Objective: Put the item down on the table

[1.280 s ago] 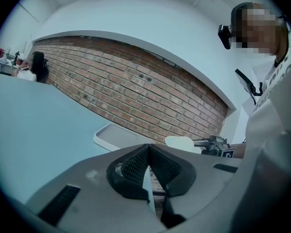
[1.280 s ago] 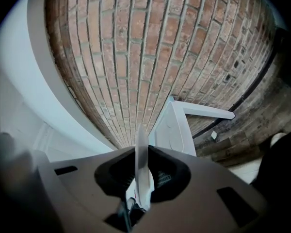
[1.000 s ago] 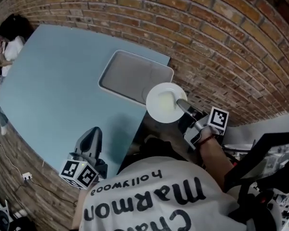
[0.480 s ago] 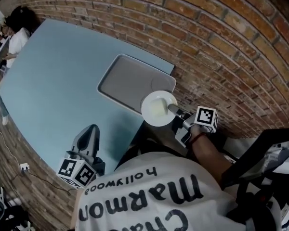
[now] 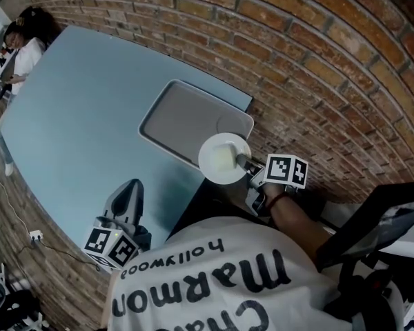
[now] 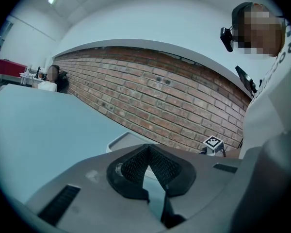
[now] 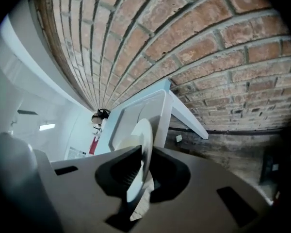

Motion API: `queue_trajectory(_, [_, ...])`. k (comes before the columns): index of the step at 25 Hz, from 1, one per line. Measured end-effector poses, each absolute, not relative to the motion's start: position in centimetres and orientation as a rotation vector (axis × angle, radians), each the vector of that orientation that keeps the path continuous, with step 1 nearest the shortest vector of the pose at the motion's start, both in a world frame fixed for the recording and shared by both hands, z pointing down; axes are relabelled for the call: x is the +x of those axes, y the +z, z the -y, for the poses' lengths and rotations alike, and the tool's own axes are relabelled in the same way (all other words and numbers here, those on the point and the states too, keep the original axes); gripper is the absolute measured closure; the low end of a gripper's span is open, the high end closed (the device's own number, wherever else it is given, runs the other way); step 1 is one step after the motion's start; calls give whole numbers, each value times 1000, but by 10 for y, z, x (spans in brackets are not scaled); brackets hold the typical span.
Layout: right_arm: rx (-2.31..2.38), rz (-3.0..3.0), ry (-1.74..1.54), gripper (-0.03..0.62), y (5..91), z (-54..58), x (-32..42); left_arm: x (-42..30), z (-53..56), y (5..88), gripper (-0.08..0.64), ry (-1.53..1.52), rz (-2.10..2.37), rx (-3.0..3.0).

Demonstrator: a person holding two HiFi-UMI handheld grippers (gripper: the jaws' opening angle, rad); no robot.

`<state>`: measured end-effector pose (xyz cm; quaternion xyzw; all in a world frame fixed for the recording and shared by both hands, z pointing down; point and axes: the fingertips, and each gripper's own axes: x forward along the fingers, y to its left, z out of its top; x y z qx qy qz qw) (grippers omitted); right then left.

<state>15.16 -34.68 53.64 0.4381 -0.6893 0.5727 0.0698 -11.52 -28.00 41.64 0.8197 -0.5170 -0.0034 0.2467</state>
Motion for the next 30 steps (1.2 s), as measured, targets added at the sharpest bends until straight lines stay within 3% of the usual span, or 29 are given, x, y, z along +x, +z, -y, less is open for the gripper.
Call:
queue_trajectory(16, [1290, 2096, 1539, 544, 536, 360, 131, -118, 276, 420, 554, 20, 1435, 2248])
queue_trajectory(30, [1250, 2092, 1155, 478, 536, 357, 132, -124, 272, 422, 553, -33, 1464, 2223])
